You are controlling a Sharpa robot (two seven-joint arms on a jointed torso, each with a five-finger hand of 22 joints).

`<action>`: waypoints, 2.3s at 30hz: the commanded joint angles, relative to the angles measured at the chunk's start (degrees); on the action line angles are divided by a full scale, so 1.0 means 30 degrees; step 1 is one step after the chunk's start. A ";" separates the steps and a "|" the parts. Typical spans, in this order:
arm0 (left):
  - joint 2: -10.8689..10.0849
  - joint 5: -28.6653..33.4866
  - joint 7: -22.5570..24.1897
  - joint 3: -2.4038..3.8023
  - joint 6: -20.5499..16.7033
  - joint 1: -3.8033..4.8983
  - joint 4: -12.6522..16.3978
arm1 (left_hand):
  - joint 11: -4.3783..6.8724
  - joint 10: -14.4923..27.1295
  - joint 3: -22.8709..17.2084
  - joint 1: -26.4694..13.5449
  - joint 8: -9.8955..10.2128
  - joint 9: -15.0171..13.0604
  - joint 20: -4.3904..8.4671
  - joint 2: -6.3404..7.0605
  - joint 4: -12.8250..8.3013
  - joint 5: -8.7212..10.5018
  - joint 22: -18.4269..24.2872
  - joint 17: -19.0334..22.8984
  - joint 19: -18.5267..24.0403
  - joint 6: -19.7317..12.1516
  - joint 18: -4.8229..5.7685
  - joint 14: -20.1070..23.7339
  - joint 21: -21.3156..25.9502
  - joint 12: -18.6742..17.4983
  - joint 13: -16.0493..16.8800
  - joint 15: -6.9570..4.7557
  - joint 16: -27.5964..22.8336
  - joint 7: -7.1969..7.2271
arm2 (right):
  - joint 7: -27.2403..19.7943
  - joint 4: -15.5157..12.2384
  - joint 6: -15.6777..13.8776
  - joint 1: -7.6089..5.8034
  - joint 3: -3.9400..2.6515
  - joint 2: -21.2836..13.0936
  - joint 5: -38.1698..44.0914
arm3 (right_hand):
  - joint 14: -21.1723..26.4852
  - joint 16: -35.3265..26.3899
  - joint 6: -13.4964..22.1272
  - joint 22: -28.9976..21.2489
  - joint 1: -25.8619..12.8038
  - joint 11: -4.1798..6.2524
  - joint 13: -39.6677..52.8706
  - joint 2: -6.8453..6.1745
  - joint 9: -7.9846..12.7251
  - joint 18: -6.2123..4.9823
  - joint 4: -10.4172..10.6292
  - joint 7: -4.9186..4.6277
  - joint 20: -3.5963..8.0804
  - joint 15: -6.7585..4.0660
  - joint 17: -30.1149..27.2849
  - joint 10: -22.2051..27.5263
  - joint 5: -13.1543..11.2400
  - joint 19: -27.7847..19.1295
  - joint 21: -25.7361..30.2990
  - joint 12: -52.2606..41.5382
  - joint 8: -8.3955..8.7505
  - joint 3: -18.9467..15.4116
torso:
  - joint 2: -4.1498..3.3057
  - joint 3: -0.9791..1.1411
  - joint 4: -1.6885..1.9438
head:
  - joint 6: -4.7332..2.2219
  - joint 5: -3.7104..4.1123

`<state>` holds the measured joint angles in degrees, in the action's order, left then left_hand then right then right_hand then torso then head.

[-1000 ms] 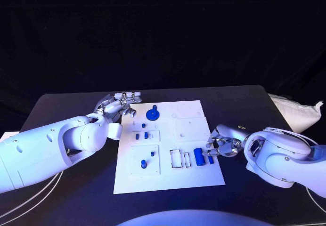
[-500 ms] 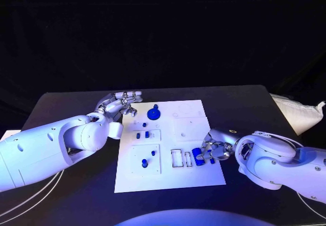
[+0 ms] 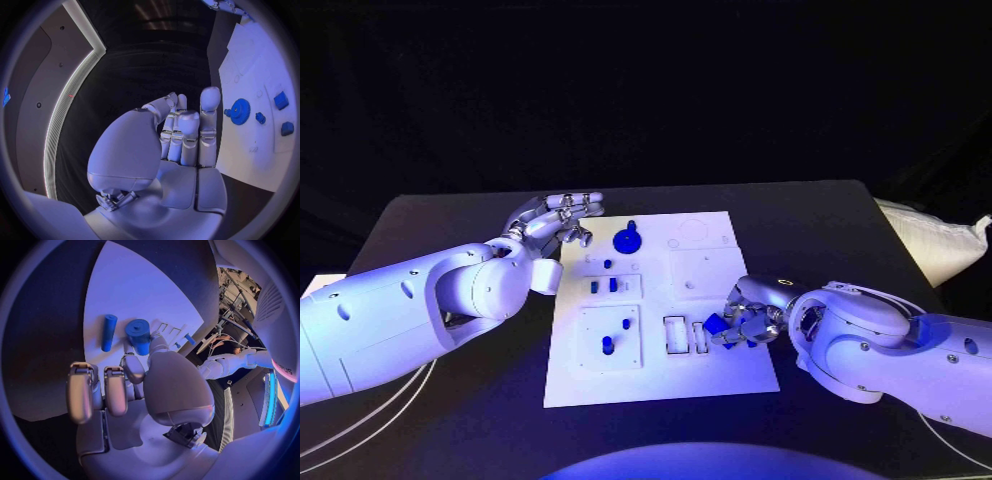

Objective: Assemble the parts on the task board

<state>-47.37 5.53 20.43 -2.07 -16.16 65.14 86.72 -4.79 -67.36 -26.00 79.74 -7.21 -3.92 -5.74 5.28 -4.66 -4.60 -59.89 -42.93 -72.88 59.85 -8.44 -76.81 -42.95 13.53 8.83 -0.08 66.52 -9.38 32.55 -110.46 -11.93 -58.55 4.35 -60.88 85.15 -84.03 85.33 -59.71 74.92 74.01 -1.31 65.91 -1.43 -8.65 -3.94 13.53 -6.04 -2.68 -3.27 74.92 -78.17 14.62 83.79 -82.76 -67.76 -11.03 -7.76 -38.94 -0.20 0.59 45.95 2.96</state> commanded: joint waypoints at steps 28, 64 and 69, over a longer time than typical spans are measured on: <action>-0.0012 -0.0206 0.0036 0.0014 0.0508 -0.0017 -0.0002 | -0.0013 0.0141 0.0011 0.0103 0.0119 0.0024 -0.0003 -0.0184 -0.0125 -0.0116 0.0028 0.0027 0.0058 0.0017 -0.0224 0.0139 0.0111 0.0149 0.0036 0.0021 -0.0043 -0.0079 | -0.0232 -0.1460 -0.2850 -0.0016 -0.0034 0.0252 -0.3267 | -0.1363 -0.0032 -0.0125 0.0272 -0.0439 0.0220 0.0775 0.1180 -0.0776 0.0311 0.0951 0.0250 0.0031 -0.0053 0.1445 -0.0194 0.3395 0.0241 -0.0017 0.0255 -0.0635 -0.0993 | -0.0003 -0.0042 -0.0007 | -0.0064 -0.0238; 0.0081 -0.0221 -0.0193 0.0014 0.0697 -0.0017 -0.0007 | -0.0055 0.0230 0.0102 -0.0113 0.0176 0.0040 -0.0030 -0.0167 -0.0037 -0.0100 0.0071 0.0001 0.0092 -0.0088 -0.0225 0.0131 0.0206 0.0221 0.0058 0.0060 -0.0001 -0.0126 | -0.0349 -0.0659 -0.1759 0.0082 -0.0035 0.1594 -0.2065 | -0.1343 -0.0145 -0.0471 0.0163 -0.3932 0.0408 -0.0154 0.0854 -0.2203 0.0289 0.0998 0.0503 0.0184 -0.0214 0.1378 0.0309 -0.2988 0.0172 0.0123 0.2398 -0.0951 -0.3061 | -0.0015 -0.0006 -0.0039 | 0.0083 -0.0486; 0.0077 -0.0221 -0.0206 0.0014 0.0710 -0.0017 -0.0010 | -0.0060 0.0240 0.0118 -0.0152 0.0186 0.0042 -0.0036 -0.0166 -0.0017 -0.0099 0.0100 0.0019 0.0110 -0.0106 -0.0232 0.0136 0.0257 0.0233 0.0061 0.0065 -0.0005 -0.0130 | -0.0492 -0.0695 -0.1562 0.0082 -0.0035 0.1578 -0.1885 | -0.1362 -0.0112 -0.0500 0.0306 -0.2275 0.0443 -0.0002 0.0801 -0.2486 0.0315 0.0339 0.0537 0.0200 -0.0233 0.1469 0.0172 -0.2295 0.0227 0.0054 0.2388 -0.0970 -0.2516 | -0.0012 -0.0021 -0.0041 | 0.0092 -0.0477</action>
<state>-47.25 5.09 19.72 -2.08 -15.16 65.12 86.61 -5.01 -67.15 -26.00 79.75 -6.93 -3.86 -5.74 4.82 -4.66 -4.60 -59.63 -42.89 -72.88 59.65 -8.45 -76.60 -42.48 14.00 8.92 0.12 66.52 -9.58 32.07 -112.43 -17.78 -58.36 4.25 -56.16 77.88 -84.03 84.98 -61.42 74.93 66.60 -0.07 65.85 0.92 -16.05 -3.94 14.85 -4.47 -2.47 -3.70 74.92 -77.34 7.38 84.00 -82.50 -60.62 -14.10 -15.38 -38.98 -0.23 0.47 46.24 1.52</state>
